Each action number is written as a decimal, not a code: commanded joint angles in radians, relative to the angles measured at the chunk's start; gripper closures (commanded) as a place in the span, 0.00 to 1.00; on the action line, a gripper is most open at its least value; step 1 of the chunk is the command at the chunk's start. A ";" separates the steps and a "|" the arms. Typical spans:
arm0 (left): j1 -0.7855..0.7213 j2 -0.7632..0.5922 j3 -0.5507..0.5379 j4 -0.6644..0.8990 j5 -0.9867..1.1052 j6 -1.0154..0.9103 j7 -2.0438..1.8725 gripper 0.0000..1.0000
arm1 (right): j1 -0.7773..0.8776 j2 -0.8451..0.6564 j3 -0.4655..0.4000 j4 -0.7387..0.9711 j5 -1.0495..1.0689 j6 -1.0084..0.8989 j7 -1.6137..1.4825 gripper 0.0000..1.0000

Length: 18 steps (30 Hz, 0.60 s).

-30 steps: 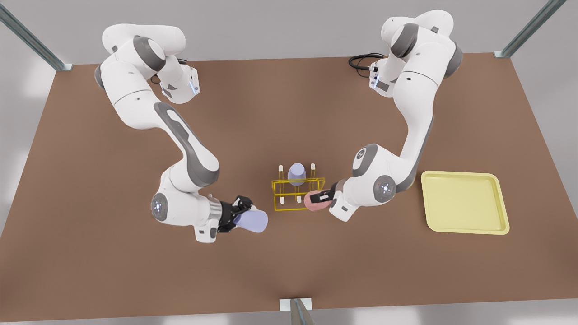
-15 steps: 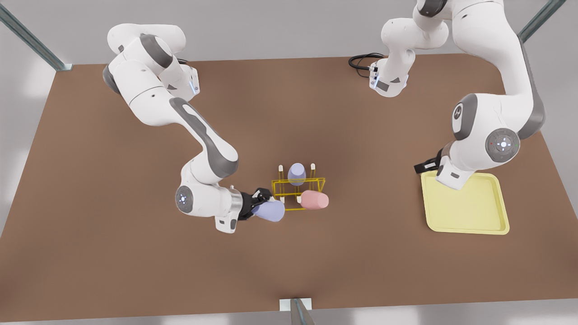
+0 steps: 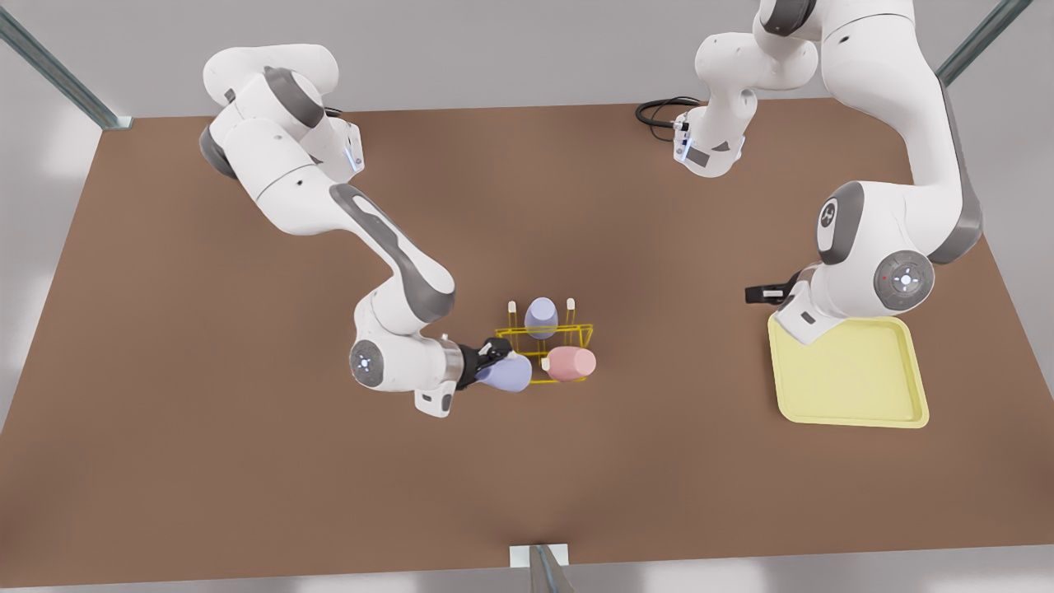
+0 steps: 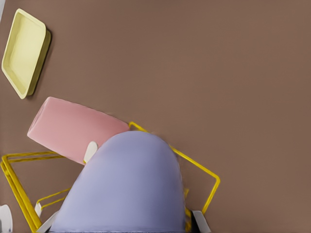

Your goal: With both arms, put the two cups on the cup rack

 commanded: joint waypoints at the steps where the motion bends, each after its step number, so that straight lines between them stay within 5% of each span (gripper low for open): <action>1: 0.000 -0.001 -0.004 -0.001 -0.001 0.000 0.208 0.00 | 0.003 0.005 0.000 0.007 0.000 0.005 0.076 0.00; 9: -0.001 0.002 -0.006 0.001 -0.001 0.002 0.206 0.00 | 0.012 -0.016 -0.026 0.136 -0.046 -0.124 0.159 0.00; 12: -0.001 0.002 -0.006 0.001 0.002 -0.001 0.192 0.00 | -0.080 -0.202 -0.246 0.130 -0.612 -0.553 0.278 0.00; 14: -0.001 0.002 -0.006 0.003 0.005 -0.008 0.194 0.00 | -0.154 -0.295 -0.264 0.174 -0.609 -0.710 0.263 0.00; 18: -0.010 0.019 -0.006 0.045 0.007 -0.006 0.194 0.00 | -0.217 -0.692 -0.352 -0.179 -0.425 -0.702 0.173 0.00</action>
